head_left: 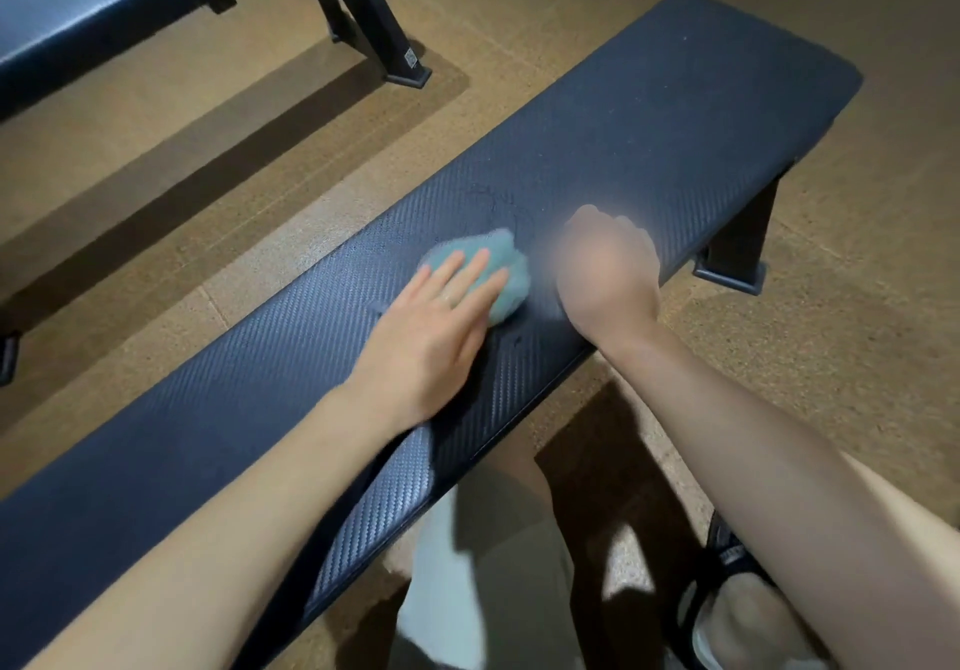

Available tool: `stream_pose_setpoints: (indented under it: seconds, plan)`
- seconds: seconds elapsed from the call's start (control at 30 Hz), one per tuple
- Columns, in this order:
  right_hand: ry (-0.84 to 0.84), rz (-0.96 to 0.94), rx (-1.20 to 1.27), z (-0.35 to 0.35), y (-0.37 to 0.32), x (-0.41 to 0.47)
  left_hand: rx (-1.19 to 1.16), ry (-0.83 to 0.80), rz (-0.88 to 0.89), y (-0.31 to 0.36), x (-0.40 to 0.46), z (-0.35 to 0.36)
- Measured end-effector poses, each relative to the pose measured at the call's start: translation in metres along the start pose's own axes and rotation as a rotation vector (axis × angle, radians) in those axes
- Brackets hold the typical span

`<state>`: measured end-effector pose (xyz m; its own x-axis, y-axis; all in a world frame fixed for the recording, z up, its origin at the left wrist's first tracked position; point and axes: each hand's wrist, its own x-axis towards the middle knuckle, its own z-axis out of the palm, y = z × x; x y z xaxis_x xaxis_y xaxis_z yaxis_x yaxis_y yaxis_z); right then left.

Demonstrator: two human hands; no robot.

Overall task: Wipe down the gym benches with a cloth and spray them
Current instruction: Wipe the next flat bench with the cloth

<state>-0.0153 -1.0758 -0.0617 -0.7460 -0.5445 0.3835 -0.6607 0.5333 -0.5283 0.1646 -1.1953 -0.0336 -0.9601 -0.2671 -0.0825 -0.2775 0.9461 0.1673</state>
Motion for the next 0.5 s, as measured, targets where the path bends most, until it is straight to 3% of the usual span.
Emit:
stream_pose_setpoints:
  seconds: [0.13,0.2,0.4,0.5]
  plan:
    - [-0.071,-0.012,-0.104,-0.013,0.013,0.014,0.049,-0.069,0.024,-0.005,-0.121,-0.005]
    - [-0.041,0.063,-0.129,-0.018,0.021,0.02,0.068,-0.065,0.011,-0.003,-0.137,-0.003]
    - [-0.027,0.093,-0.137,-0.014,0.02,0.02,0.113,0.006,0.079,0.052,-0.015,0.009]
    - [-0.069,0.057,-0.152,-0.017,0.024,0.023,0.143,0.002,0.085,0.058,-0.017,0.009]
